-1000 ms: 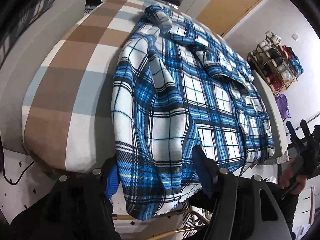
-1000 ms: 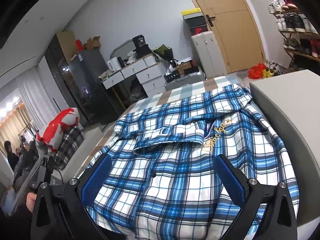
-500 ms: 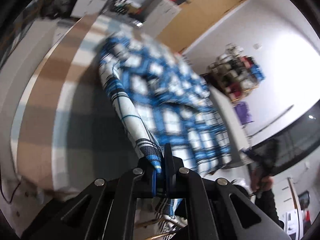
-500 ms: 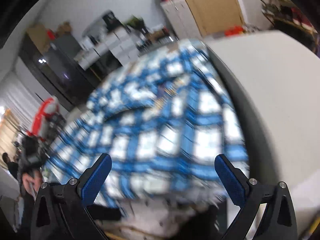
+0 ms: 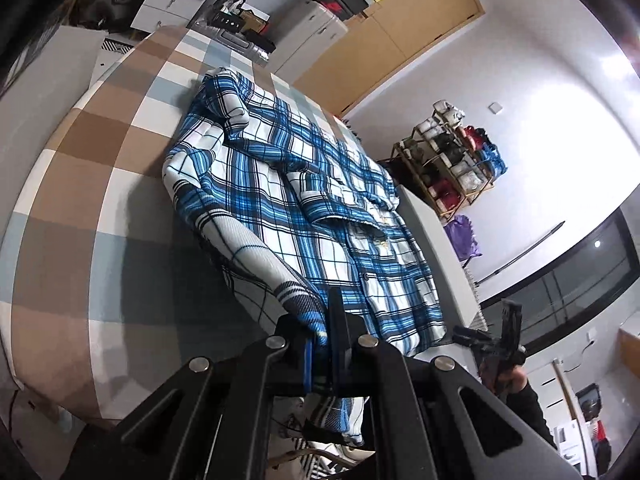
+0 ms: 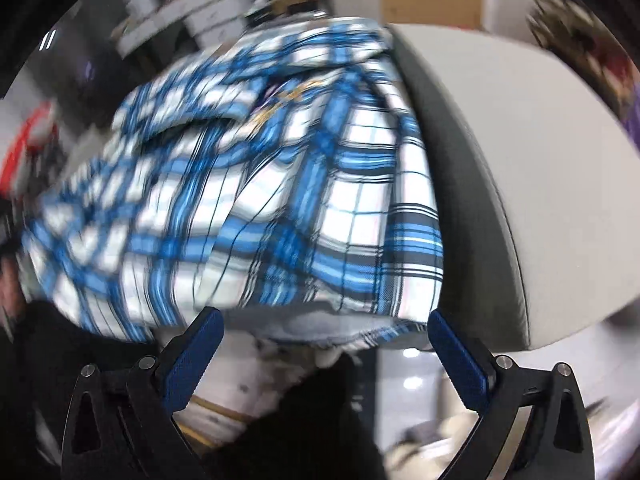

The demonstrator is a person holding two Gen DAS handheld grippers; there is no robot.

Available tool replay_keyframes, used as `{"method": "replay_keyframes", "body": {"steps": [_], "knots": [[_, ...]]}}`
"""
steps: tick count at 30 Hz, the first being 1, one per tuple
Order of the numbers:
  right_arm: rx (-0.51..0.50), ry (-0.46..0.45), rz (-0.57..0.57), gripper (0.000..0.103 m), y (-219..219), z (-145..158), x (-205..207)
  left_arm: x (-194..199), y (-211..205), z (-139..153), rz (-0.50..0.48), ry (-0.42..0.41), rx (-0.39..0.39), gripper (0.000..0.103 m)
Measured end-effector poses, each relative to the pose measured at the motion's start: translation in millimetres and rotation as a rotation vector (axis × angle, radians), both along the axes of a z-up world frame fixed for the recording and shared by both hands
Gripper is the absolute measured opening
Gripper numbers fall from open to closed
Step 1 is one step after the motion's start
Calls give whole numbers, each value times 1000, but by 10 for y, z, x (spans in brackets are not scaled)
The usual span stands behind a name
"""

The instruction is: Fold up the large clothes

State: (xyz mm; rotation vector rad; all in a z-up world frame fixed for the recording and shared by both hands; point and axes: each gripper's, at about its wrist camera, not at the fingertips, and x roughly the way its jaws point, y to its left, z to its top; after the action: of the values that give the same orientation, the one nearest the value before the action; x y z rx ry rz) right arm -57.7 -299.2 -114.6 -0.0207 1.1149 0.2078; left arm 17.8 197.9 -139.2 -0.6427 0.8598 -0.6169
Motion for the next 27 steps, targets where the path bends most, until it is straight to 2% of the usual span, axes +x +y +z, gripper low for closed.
{"method": "replay_keyframes", "body": {"steps": [5, 7, 9, 10, 11, 12, 13, 17, 19, 23, 26, 27], "knots": [[-215, -13, 104, 102, 330, -101, 116, 8, -50, 6, -16, 3, -4, 1], [-309, -27, 116, 94, 421, -145, 213, -6, -68, 11, -15, -2, 20, 1], [-395, -53, 138, 74, 528, -173, 278, -10, -62, -7, -16, 2, 32, 1], [-416, -55, 144, 67, 556, -172, 297, -10, -52, -15, -16, 5, 32, 1], [-423, -55, 140, 47, 565, -173, 304, -8, -46, -24, -16, 6, 30, 1], [-422, -57, 134, 18, 562, -165, 295, -5, -43, -29, -17, 7, 26, 1], [-430, -61, 131, 3, 552, -150, 270, -6, -47, -29, -19, 7, 25, 1], [-464, -104, 175, 2, 560, -39, 70, -1, -82, -37, -29, 6, 38, 1], [-568, -113, 228, 1, 612, -52, -41, -6, -88, -37, -33, 5, 40, 1], [-620, -10, 322, 1, 670, -268, -100, 0, -84, -41, -28, 7, 40, 1], [-608, 80, 383, 3, 706, -403, -134, 6, -71, -49, -27, 12, 37, 1], [-597, 87, 386, 9, 696, -401, -107, 10, -67, -51, -28, 12, 38, 1]]}}
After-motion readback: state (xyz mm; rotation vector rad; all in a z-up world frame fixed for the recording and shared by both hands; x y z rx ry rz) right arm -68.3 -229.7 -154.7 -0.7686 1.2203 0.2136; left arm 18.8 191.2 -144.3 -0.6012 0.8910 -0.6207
